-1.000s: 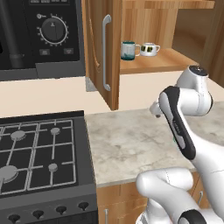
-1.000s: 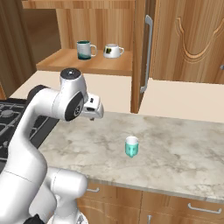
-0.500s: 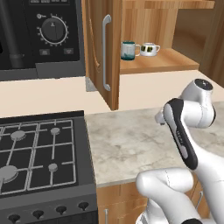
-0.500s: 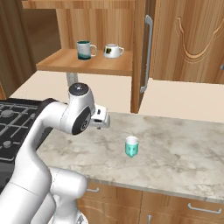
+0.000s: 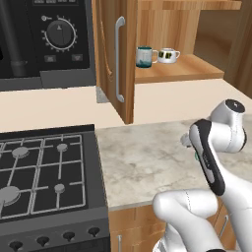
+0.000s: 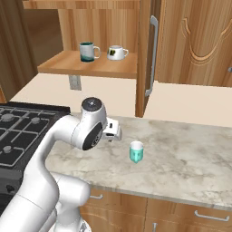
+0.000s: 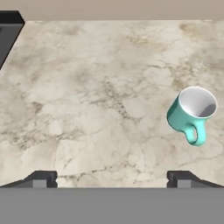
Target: Pick the mug on the counter and place it in the cabinet with the handle facing the right, like the mugs already inside.
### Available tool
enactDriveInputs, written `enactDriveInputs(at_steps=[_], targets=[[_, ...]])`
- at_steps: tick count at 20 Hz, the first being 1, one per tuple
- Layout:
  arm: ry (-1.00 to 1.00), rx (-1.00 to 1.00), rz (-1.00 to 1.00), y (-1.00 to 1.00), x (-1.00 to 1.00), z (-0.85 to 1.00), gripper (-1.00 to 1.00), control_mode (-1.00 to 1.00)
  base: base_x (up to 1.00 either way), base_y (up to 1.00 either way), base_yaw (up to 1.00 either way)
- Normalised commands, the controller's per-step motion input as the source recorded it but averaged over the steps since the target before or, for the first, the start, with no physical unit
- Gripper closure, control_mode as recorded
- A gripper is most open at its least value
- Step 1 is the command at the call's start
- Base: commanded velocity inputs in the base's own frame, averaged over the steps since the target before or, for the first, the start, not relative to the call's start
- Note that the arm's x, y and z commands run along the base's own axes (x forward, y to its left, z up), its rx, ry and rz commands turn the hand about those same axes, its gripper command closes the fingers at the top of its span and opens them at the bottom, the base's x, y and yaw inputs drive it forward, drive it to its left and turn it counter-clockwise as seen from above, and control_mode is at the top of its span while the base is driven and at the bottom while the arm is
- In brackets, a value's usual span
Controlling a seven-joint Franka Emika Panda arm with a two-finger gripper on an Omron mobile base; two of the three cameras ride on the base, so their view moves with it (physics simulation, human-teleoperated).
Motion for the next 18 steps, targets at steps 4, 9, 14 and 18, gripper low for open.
enactDriveInputs(at_steps=[4, 9, 14, 18], targets=[[0.00, 0.00, 0.00, -0.28, 0.00, -0.28, -1.00, -1.00, 0.00, 0.00, 0.00], [0.00, 0.00, 0.00, -0.26, 0.00, -0.27, -1.00, -1.00, 0.00, 0.00, 0.00], [0.00, 0.00, 0.00, -0.26, 0.00, -0.27, -1.00, -1.00, 0.00, 0.00, 0.00], [0.00, 0.00, 0.00, -0.33, 0.00, -0.17, -1.00, -1.00, 0.00, 0.00, 0.00]])
